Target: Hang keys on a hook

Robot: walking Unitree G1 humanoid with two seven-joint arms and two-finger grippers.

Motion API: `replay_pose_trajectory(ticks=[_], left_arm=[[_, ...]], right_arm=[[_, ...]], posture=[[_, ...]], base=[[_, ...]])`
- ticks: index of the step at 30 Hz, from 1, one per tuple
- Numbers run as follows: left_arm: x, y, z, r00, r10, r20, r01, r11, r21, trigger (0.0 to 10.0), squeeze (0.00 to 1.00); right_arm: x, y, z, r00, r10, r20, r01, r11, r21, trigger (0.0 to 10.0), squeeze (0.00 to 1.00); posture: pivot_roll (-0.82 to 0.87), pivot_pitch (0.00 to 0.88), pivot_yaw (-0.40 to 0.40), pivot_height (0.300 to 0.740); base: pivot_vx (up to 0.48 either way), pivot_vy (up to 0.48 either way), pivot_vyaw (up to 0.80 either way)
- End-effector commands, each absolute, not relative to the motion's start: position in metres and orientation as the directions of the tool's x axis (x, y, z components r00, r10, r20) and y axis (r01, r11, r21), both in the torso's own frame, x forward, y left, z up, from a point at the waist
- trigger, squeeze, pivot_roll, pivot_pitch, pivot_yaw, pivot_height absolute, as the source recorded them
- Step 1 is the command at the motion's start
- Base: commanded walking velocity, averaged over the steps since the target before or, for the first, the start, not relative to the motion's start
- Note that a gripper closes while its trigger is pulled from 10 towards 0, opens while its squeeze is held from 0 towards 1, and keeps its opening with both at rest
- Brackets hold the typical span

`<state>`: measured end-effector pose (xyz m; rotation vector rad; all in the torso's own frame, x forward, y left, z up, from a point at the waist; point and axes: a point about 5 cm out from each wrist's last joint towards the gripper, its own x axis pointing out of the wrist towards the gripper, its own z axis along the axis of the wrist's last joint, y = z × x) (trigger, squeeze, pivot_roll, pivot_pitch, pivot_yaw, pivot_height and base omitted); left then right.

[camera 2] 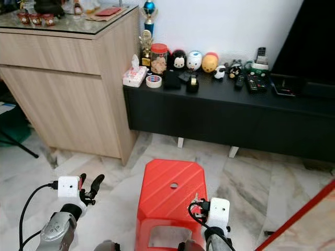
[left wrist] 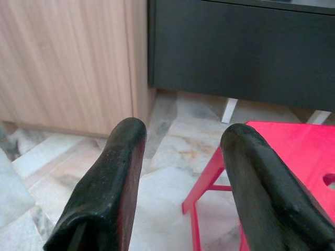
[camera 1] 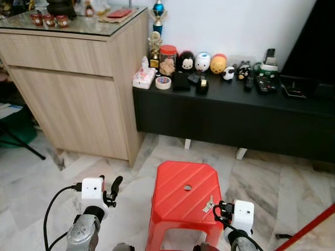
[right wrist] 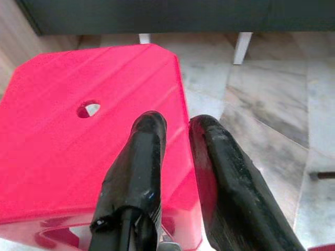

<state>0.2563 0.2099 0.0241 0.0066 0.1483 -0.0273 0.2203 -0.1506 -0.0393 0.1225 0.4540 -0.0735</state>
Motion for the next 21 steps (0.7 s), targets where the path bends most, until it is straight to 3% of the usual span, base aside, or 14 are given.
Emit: replay_pose_trajectory(ticks=[1,8,21], left_arm=[[0.2586,0.2079,0.0251,0.989,-0.032,-0.148,0.032,0.999,-0.003,10.0,0.0],[0.2588,0.2072,0.0246,0.987,-0.036,-0.155,0.035,0.999,-0.006,10.0,0.0],[0.2619,0.2065,0.0276,0.989,-0.041,-0.145,0.041,0.999,-0.004,10.0,0.0]], right_arm=[[0.2244,-0.1504,-0.0376,0.897,-0.037,-0.44,0.087,0.992,0.095,10.0,0.0],[0.2256,-0.1478,-0.0358,0.906,-0.014,-0.422,0.052,0.996,0.078,10.0,0.0],[0.2241,-0.1465,-0.0373,0.905,-0.001,-0.425,0.04,0.996,0.083,10.0,0.0]], posture=[[0.04,0.018,-0.059,0.647],[0.04,0.017,-0.059,0.647],[0.03,0.009,-0.054,0.647]], base=[[0.0,0.0,0.0],[0.0,0.0,0.0],[0.0,0.0,0.79]])
